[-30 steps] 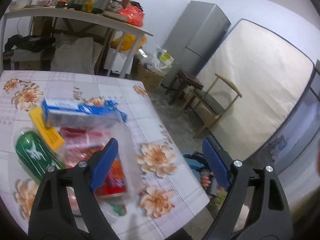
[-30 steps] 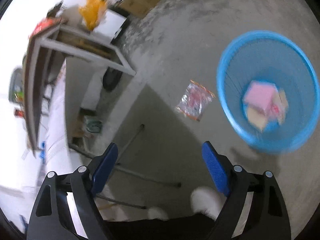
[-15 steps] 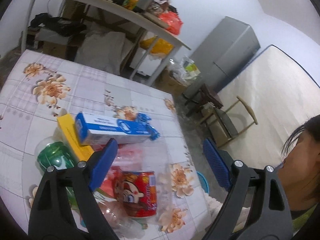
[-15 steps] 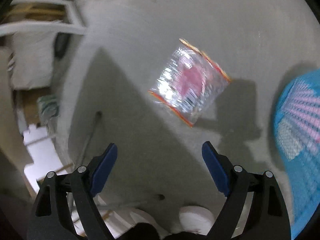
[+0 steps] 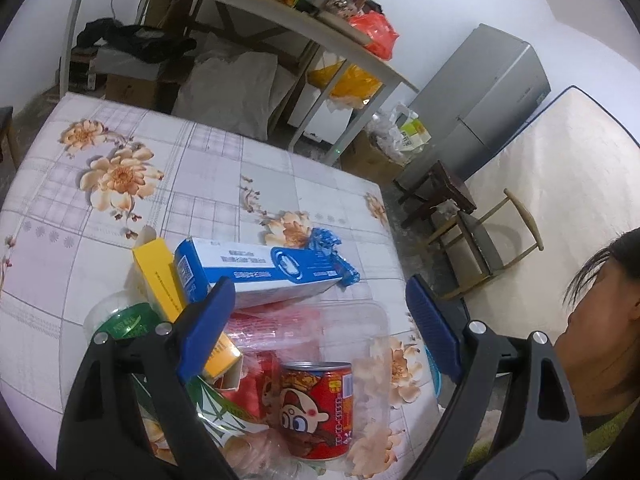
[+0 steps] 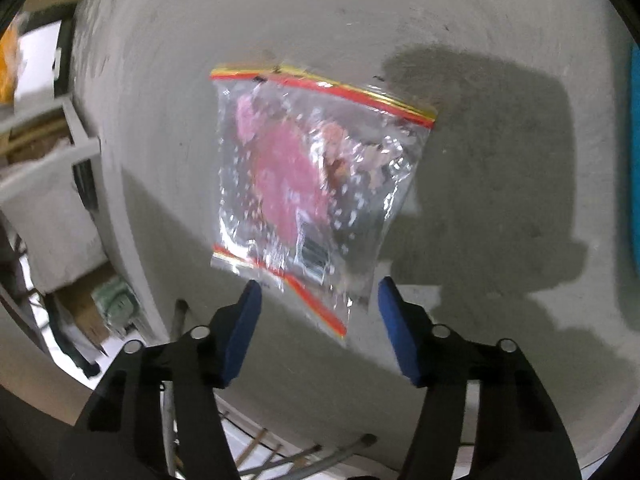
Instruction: Collect trash
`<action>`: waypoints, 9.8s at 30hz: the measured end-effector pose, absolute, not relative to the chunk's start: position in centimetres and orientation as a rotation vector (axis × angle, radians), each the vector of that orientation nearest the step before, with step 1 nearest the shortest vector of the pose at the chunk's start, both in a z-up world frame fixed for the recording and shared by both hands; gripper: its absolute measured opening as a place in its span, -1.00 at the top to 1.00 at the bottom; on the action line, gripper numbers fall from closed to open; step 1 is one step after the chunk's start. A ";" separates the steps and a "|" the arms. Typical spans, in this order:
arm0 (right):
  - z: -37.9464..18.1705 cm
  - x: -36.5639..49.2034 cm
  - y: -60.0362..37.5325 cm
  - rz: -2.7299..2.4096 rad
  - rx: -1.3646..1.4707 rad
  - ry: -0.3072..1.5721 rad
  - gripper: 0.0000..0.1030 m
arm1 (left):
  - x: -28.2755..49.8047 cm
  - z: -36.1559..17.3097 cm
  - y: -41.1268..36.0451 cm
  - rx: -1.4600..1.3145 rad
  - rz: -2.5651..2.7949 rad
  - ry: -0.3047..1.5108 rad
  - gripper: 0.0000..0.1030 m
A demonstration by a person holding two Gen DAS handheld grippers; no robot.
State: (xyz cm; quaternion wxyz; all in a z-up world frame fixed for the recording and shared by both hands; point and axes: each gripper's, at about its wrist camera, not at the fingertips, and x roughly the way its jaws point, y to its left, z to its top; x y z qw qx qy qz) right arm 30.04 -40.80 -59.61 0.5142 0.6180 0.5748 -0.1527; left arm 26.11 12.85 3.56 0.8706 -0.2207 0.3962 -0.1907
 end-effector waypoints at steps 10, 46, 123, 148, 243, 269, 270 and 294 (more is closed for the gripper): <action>-61.3 28.9 -42.0 -0.368 1.571 1.338 0.45 | 26.8 2.9 13.0 -0.460 -0.380 0.842 -0.61; -38.0 4.1 -51.5 -0.658 1.264 1.032 0.76 | 18.2 4.4 14.7 -0.541 -0.538 0.698 -0.61; -3.2 16.6 15.3 0.506 -0.389 1.097 -0.19 | 7.4 -6.2 21.6 -0.240 -0.187 0.770 -0.61; -0.1 8.0 -11.8 0.243 0.479 0.822 -0.19 | 7.4 -3.3 14.4 -0.171 -0.371 0.745 -0.61; -5.7 0.5 -27.1 -0.006 0.883 0.700 -0.12 | 15.0 5.0 -8.2 0.095 -0.601 0.713 -0.20; -25.4 -1.5 -50.5 -0.403 1.402 0.811 -0.21 | 19.3 -5.6 -39.6 0.150 -0.925 1.178 -0.43; -25.9 -1.3 -50.6 -0.415 1.393 0.826 -0.21 | 19.2 -5.6 -39.0 0.139 -0.925 1.176 -0.43; -18.9 -7.9 -40.3 -0.278 1.181 0.803 -0.41 | 12.2 0.3 -22.1 0.170 -0.938 0.961 -0.50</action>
